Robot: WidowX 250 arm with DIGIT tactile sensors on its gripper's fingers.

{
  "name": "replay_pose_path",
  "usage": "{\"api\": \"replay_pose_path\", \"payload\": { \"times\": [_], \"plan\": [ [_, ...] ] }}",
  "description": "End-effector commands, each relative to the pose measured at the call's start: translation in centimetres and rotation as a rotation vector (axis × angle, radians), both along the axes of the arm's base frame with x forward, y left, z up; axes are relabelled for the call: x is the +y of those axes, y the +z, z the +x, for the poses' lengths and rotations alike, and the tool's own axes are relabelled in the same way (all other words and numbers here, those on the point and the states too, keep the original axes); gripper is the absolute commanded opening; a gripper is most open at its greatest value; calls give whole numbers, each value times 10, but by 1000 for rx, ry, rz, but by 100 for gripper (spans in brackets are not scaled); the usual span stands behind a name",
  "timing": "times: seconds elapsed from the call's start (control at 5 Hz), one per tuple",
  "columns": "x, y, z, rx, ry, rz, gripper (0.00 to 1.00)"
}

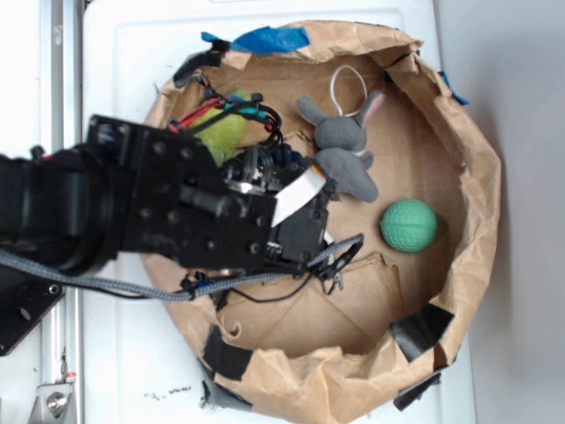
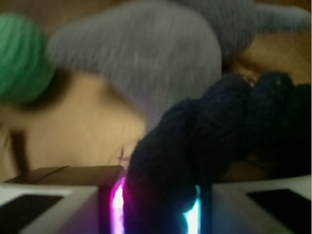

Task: Grab the blue rope.

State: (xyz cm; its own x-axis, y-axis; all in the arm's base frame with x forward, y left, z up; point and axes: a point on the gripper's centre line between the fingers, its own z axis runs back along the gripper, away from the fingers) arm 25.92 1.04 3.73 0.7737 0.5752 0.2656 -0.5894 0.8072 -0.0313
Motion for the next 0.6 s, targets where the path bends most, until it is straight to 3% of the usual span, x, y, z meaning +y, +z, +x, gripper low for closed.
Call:
{"api": "replay_pose_path", "payload": {
  "times": [0.0,0.2,0.4],
  "plan": [
    [-7,83,-4,174,-286,-140,0],
    [-11,113,-11,215,-355,-159,0],
    [-5,153,-19,177,-391,-88,0]
  ]
}}
